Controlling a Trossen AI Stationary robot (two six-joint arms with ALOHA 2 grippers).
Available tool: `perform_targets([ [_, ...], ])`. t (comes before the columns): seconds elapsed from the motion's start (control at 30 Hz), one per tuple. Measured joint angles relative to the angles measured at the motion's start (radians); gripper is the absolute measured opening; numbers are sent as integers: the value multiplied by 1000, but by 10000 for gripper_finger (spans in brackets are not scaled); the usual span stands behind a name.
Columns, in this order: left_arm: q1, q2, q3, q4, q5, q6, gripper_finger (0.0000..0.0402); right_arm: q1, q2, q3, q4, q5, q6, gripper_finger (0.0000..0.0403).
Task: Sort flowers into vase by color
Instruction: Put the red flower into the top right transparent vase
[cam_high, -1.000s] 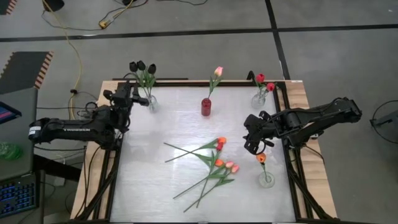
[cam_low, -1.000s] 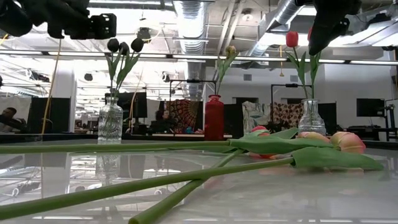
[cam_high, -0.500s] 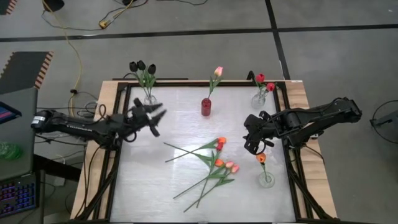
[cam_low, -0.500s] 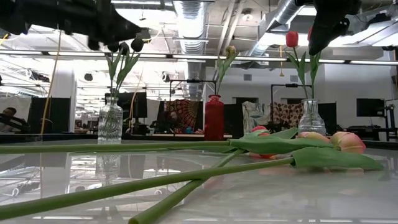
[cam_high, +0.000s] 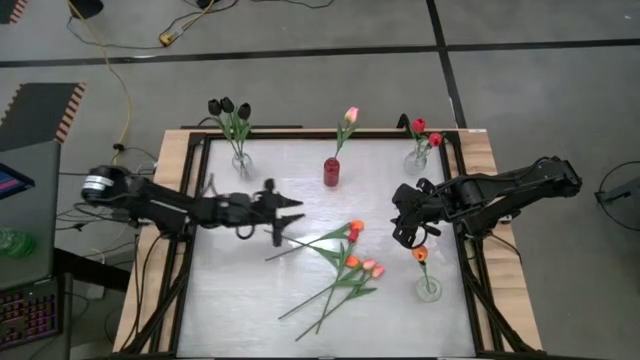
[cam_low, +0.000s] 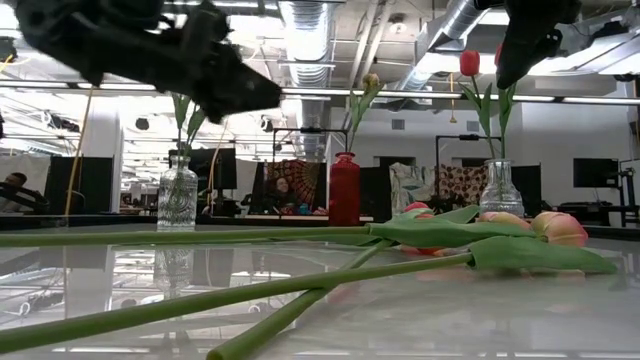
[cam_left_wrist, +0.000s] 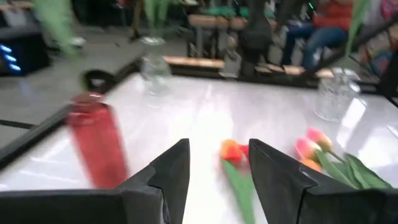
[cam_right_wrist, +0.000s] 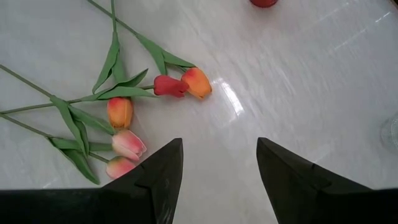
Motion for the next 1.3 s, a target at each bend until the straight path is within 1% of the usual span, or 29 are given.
perform_targets([
  [0.07,0,81,60,-10,37,0,151,0,0,0,0,0,0,232],
  [0.17,0,182,160,-74,87,0,151,0,0,0,-1,0,0,232],
  [0.23,-1,236,234,-149,113,-1,151,0,0,0,0,0,0,232],
  [0.3,-3,281,310,-259,127,-22,151,0,0,0,-1,0,0,232],
  [0.47,-4,373,500,-533,153,-146,151,0,0,0,0,0,0,232],
  [0.53,-7,405,559,-614,155,-209,151,0,0,0,0,-1,0,232],
  [0.6,-10,436,610,-646,163,-271,151,0,0,0,0,-1,0,232],
  [0.77,-19,501,682,-657,280,-406,151,0,0,0,0,-1,0,232],
  [0.83,-23,528,702,-651,311,-470,151,0,0,0,0,-1,0,232],
  [1.07,-47,606,714,-657,412,-645,151,0,0,0,1,-1,0,232],
  [1.3,-81,642,714,-663,432,-696,151,0,0,0,17,-1,0,232],
])
